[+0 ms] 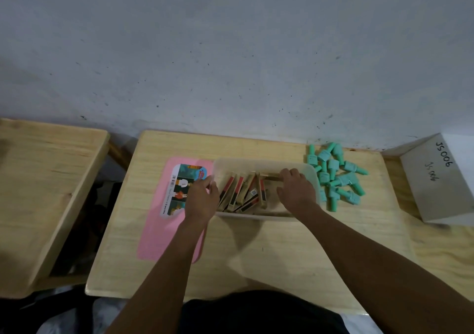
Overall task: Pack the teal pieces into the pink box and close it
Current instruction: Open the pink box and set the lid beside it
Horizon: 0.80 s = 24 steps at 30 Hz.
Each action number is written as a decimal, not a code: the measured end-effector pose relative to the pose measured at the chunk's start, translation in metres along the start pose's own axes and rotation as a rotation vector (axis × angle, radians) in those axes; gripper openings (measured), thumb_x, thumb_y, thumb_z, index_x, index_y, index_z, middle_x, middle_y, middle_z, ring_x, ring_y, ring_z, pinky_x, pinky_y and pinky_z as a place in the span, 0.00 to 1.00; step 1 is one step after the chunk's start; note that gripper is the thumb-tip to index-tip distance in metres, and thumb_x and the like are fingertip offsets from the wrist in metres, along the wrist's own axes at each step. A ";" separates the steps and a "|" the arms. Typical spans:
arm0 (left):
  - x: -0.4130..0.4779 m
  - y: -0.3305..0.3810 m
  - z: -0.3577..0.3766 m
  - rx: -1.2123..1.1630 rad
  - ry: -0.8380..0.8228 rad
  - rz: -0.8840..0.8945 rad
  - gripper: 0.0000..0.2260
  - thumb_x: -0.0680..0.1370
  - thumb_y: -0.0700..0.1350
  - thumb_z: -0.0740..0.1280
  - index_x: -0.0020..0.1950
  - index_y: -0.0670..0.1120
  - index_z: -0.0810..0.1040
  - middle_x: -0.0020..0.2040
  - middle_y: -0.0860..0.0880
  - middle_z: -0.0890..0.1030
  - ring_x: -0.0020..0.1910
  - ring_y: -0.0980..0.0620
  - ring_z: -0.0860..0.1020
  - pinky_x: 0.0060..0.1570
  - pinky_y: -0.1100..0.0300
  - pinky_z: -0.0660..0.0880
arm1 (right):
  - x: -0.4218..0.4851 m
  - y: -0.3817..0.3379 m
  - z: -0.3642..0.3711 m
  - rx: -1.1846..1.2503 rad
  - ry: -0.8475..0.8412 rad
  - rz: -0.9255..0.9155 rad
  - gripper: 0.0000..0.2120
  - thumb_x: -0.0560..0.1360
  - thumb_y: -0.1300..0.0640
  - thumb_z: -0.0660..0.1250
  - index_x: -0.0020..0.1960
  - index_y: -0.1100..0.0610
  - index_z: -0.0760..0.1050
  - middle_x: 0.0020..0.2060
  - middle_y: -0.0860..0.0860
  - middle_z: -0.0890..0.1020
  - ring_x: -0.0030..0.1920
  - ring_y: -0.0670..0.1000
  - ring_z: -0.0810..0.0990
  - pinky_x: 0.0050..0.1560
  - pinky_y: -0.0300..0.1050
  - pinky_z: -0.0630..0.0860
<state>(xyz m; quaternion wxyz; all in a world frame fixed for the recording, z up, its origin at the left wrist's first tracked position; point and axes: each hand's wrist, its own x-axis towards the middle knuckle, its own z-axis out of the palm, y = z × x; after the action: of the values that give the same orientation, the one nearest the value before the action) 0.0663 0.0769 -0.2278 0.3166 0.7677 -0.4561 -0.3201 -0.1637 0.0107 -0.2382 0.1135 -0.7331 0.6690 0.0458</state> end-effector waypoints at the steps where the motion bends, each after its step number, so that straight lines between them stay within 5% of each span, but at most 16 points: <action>1: 0.000 0.000 0.001 -0.003 0.001 -0.004 0.17 0.80 0.44 0.60 0.67 0.41 0.73 0.65 0.41 0.76 0.64 0.46 0.75 0.62 0.55 0.72 | 0.001 0.002 -0.001 -0.003 -0.010 -0.001 0.18 0.76 0.51 0.63 0.64 0.55 0.68 0.59 0.54 0.73 0.58 0.56 0.73 0.53 0.51 0.74; 7: 0.001 -0.002 0.002 0.002 -0.001 0.006 0.17 0.81 0.44 0.59 0.67 0.41 0.73 0.64 0.41 0.77 0.63 0.46 0.75 0.60 0.56 0.72 | 0.002 0.004 0.001 -0.097 -0.124 -0.015 0.18 0.79 0.45 0.59 0.61 0.56 0.74 0.58 0.55 0.72 0.60 0.56 0.71 0.55 0.54 0.75; 11: 0.002 -0.003 0.003 -0.010 0.000 0.005 0.16 0.80 0.44 0.59 0.67 0.41 0.73 0.64 0.41 0.77 0.63 0.45 0.75 0.61 0.55 0.72 | -0.004 -0.017 0.004 0.264 -0.255 0.061 0.20 0.81 0.43 0.54 0.55 0.56 0.76 0.51 0.55 0.82 0.49 0.55 0.79 0.52 0.53 0.77; 15: 0.002 -0.004 0.004 0.011 0.009 0.016 0.16 0.80 0.44 0.59 0.66 0.41 0.74 0.63 0.41 0.77 0.62 0.44 0.75 0.60 0.54 0.73 | -0.017 -0.047 -0.005 0.636 -0.446 -0.033 0.22 0.83 0.45 0.51 0.66 0.55 0.74 0.62 0.57 0.79 0.60 0.56 0.77 0.64 0.51 0.71; 18: 0.003 -0.006 0.004 0.026 -0.003 0.017 0.17 0.80 0.45 0.59 0.67 0.41 0.74 0.62 0.40 0.78 0.61 0.44 0.76 0.59 0.53 0.74 | -0.018 -0.046 -0.013 0.567 -0.362 -0.100 0.22 0.83 0.46 0.51 0.73 0.53 0.68 0.69 0.53 0.74 0.69 0.55 0.71 0.68 0.51 0.67; 21: 0.003 -0.007 0.005 0.029 0.000 0.022 0.17 0.80 0.45 0.59 0.67 0.41 0.74 0.62 0.40 0.78 0.60 0.45 0.76 0.58 0.54 0.74 | -0.011 -0.030 -0.027 0.455 -0.198 -0.040 0.16 0.79 0.49 0.58 0.64 0.49 0.75 0.61 0.49 0.79 0.60 0.52 0.77 0.60 0.50 0.74; 24: 0.002 -0.005 0.005 0.024 0.003 0.017 0.16 0.81 0.44 0.59 0.67 0.41 0.73 0.62 0.40 0.78 0.59 0.44 0.77 0.58 0.52 0.76 | -0.002 -0.008 -0.036 0.039 -0.413 -0.020 0.16 0.75 0.45 0.61 0.58 0.51 0.78 0.57 0.49 0.80 0.56 0.53 0.78 0.58 0.52 0.75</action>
<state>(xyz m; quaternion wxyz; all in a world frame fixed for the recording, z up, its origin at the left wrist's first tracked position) 0.0656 0.0764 -0.2353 0.3108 0.7680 -0.4660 -0.3105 -0.1594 0.0055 -0.2021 0.2628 -0.7125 0.6250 0.1808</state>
